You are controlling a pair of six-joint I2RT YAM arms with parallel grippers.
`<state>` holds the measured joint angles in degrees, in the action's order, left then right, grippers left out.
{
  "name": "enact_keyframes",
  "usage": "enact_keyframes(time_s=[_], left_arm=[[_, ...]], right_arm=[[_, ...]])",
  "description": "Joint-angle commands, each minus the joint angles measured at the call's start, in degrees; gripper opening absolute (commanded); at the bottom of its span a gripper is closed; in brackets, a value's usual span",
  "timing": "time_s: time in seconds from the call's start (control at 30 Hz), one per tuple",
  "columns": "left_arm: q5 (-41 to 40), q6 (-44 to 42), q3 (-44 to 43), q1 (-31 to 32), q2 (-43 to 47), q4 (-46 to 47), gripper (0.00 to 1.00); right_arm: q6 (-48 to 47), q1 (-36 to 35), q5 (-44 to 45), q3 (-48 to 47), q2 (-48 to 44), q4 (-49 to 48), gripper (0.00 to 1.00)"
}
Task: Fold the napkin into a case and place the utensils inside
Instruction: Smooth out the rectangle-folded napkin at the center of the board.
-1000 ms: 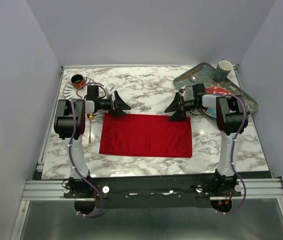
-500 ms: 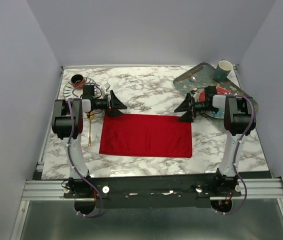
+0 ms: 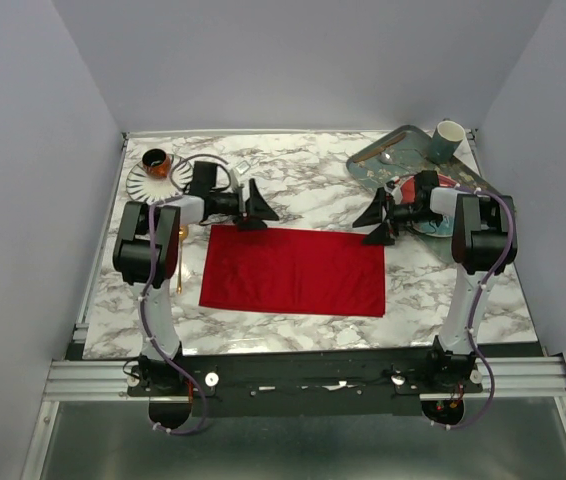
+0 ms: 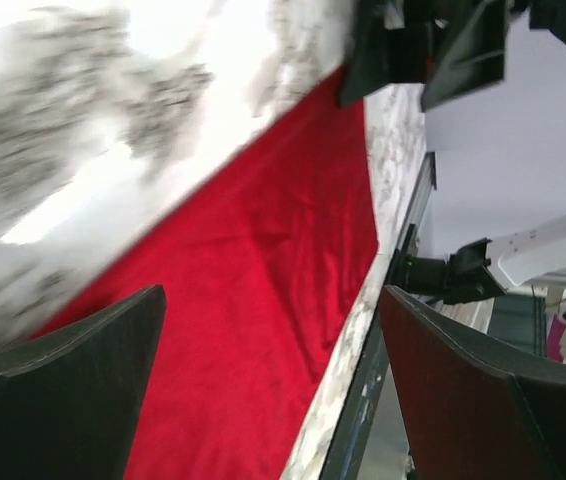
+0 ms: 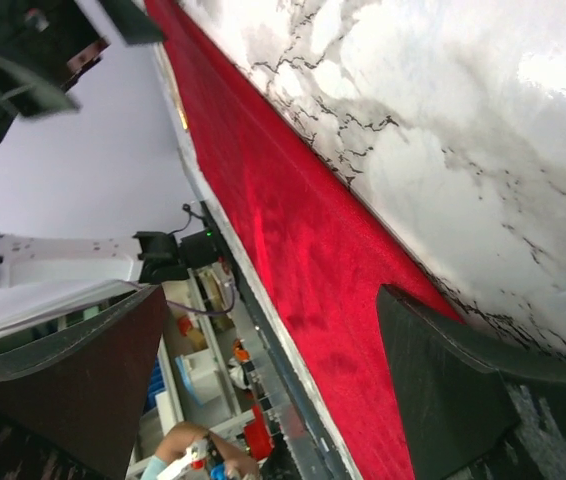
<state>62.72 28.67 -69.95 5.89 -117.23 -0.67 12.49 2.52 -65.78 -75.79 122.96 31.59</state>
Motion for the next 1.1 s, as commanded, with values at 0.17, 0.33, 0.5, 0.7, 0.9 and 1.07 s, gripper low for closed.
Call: enact_keyframes(time_s=[0.17, 0.33, 0.5, 0.7, 0.9, 1.07], left_arm=[[-5.5, 28.2, -5.1, 16.2, -4.4, 27.5, 0.99], [-7.4, 34.8, -10.1, 20.8, -11.1, 34.2, 0.99], [-8.8, 35.8, -9.8, 21.7, -14.5, 34.3, 0.99], [-9.4, 34.7, -6.3, 19.5, -15.7, 32.5, 0.99], [-5.9, 34.4, -0.5, 15.5, -13.8, 34.7, 0.99], [-2.8, 33.6, 4.4, 10.7, -11.5, 35.8, 0.99]], right_arm=[[-1.6, -0.9, 7.6, 0.0, -2.0, 2.3, 0.91], [-1.0, -0.9, 8.6, 0.0, -1.4, 2.3, 0.9], [-0.3, -0.9, 9.6, -0.6, -1.0, 2.3, 0.9], [0.3, -0.9, 11.9, -0.6, -1.0, 2.6, 0.91], [0.8, -0.9, 14.1, -0.7, -0.6, 2.9, 0.91], [0.5, -0.8, 15.5, -0.8, -0.5, 3.6, 0.91]])
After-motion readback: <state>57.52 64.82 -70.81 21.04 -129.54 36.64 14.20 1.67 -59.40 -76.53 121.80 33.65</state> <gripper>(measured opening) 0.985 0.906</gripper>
